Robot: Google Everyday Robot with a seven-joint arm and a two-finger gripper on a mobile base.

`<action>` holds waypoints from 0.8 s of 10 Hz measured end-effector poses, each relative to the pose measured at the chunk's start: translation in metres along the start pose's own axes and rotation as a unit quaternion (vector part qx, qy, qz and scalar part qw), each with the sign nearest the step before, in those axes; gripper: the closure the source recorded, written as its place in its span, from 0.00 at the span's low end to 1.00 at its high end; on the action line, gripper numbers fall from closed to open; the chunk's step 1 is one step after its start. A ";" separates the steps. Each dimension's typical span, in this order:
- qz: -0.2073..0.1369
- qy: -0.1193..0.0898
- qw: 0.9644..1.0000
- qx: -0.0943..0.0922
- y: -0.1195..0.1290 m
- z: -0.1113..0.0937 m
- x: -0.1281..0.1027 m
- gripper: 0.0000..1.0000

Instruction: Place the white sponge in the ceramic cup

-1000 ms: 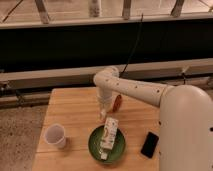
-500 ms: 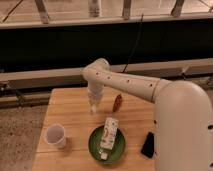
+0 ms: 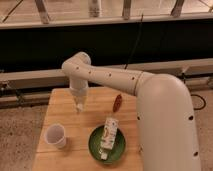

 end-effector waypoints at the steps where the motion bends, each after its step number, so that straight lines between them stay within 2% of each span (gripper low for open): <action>1: -0.018 0.000 1.000 -0.002 -0.014 -0.007 -0.004 1.00; 3: -0.036 0.001 0.999 -0.004 -0.026 -0.015 -0.021 1.00; 6: -0.052 -0.006 0.999 -0.012 -0.044 -0.019 -0.059 1.00; 8: -0.066 -0.006 0.998 -0.007 -0.067 -0.026 -0.072 1.00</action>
